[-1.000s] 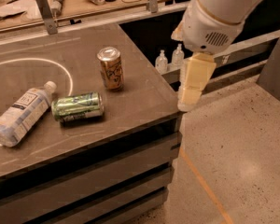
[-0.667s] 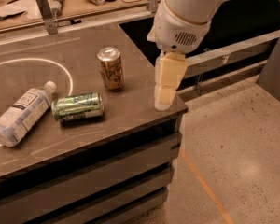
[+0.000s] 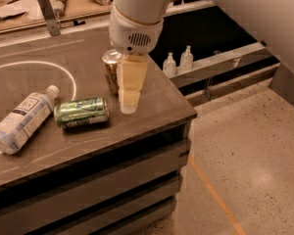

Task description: Place green can upright

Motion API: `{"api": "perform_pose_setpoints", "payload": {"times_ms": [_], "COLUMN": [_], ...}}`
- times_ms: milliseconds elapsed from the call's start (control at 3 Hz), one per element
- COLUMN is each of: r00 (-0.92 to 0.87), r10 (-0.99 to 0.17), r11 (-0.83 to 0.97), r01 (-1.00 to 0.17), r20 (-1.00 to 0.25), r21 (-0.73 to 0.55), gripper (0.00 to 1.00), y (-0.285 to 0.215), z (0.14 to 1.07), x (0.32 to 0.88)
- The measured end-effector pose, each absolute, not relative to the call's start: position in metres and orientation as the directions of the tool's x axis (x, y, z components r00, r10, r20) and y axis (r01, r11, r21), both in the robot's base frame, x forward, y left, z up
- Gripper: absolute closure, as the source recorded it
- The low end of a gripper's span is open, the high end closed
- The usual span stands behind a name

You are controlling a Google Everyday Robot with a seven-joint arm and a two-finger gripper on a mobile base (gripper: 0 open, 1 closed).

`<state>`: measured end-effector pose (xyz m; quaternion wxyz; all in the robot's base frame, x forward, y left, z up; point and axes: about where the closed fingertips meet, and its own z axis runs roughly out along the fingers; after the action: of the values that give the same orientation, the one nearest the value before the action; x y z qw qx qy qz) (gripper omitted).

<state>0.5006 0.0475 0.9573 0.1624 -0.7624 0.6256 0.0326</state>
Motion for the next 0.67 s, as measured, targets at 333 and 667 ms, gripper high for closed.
{"api": "perform_pose_setpoints", "payload": {"times_ms": [333,667], "r00": [0.268,0.322], "r10": [-0.931,-0.918], "r11": [-0.222,-0.283], "r01": [-0.955,-0.941], "r20": [-0.248,-0.233], "r21": [-0.197,-0.185], "gripper": [0.0,0.0], "y": [0.086,0.127], "z": [0.955,0.949], "x": [0.498,0.491]}}
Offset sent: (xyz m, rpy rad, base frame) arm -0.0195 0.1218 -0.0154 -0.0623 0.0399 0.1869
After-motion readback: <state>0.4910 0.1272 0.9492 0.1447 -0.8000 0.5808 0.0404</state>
